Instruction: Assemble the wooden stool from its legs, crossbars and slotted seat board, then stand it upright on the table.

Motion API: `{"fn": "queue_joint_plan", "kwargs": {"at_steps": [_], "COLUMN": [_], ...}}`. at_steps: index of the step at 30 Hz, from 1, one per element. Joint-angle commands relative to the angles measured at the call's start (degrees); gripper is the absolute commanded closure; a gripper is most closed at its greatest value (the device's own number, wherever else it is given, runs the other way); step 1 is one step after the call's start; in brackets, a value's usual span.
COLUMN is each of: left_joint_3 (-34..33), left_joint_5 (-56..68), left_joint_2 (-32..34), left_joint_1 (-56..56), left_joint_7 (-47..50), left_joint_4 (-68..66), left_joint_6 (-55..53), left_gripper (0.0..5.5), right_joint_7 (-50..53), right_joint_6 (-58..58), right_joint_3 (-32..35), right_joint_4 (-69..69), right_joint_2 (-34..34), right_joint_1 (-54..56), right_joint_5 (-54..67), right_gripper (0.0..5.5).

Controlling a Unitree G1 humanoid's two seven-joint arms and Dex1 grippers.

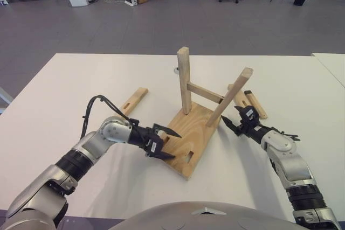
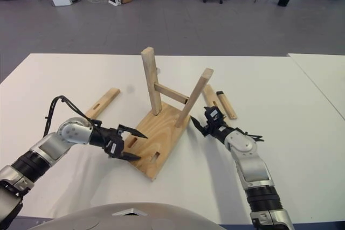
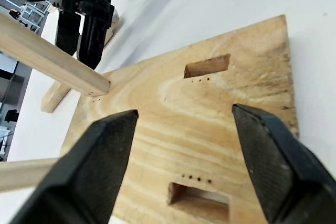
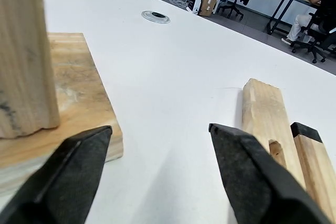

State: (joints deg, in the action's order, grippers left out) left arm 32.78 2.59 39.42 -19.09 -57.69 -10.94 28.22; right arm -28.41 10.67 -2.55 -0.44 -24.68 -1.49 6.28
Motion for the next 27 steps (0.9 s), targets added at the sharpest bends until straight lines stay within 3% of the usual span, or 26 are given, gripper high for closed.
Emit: {"fn": "queue_joint_plan", "kwargs": {"at_steps": [1,3,6,11,18,23,27], "left_joint_3": [-10.18,-12.26,-8.33,-3.17,-2.4,-1.13,-1.52], "left_joint_5": [5.38,2.24,-11.83,-18.32,-10.63,-14.59,-12.19], "left_joint_2": [-2.61,1.41,7.15,6.81,4.13,3.35,1.11], "left_joint_1": [-3.19,-3.99,-4.11,2.61,10.47,9.69,10.53], "left_joint_7": [5.4,3.72,4.55,3.78,1.79,3.43,3.95], "left_joint_4": [-1.0,-6.44,-18.05,-20.29,-6.43,-8.11,-5.11], "left_joint_6": [-9.0,-7.13,3.16,11.42,4.99,6.56,1.47], "left_gripper": [2.19,2.19,2.19,2.19,2.19,2.19,2.19], "right_joint_7": [-1.01,-1.76,-2.42,-0.77,-0.01,3.08,4.3], "right_joint_6": [0.69,0.04,1.68,4.1,3.69,3.19,2.89], "right_joint_3": [0.22,1.05,-0.69,-6.64,-8.4,-7.7,-6.25], "right_joint_4": [-5.34,-11.32,-19.2,-21.27,-14.86,-6.96,-5.11], "right_joint_2": [-1.91,-3.63,-3.67,-1.11,-2.17,1.6,1.56], "right_joint_1": [-5.53,-12.15,-17.54,-17.21,-13.85,-6.21,-3.38], "right_joint_5": [-0.58,-0.54,0.22,-2.32,-7.28,-8.07,-8.85], "right_gripper": [2.03,2.03,2.03,2.03,2.03,2.03,2.03]}}
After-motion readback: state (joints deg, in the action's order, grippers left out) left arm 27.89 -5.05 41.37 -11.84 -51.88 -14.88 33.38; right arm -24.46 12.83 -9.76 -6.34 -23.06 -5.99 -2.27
